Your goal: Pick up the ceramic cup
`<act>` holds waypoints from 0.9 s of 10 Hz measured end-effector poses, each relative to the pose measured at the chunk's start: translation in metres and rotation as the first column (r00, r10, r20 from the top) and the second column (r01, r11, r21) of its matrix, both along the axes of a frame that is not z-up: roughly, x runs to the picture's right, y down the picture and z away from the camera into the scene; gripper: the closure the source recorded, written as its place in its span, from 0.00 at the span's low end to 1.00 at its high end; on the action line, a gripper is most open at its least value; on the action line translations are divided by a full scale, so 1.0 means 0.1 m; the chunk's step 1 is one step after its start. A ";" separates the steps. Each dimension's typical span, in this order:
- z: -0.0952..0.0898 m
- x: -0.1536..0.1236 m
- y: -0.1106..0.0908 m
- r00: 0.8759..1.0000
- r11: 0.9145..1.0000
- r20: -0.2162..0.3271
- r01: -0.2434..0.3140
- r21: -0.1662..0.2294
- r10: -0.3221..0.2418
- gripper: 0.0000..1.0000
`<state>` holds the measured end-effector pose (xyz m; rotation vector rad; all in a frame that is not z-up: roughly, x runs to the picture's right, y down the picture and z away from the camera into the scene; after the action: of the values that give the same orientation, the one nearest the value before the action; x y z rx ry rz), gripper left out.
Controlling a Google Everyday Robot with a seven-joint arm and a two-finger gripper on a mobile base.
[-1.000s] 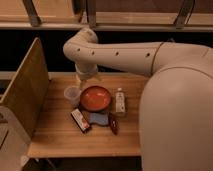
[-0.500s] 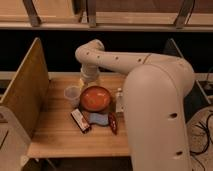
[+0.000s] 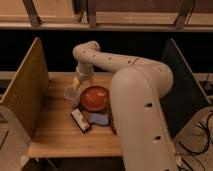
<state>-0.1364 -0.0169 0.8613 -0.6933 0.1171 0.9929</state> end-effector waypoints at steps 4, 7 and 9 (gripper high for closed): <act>0.14 -0.04 0.27 1.000 0.997 0.022 0.014 -0.078 -0.012 0.35; 0.21 -0.10 0.42 0.998 0.992 0.052 0.032 -0.121 -0.025 0.52; 0.19 -0.25 0.47 0.993 0.990 0.108 0.058 -0.125 -0.044 0.71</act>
<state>-0.1614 0.0305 0.8807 -0.8552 0.1066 0.9032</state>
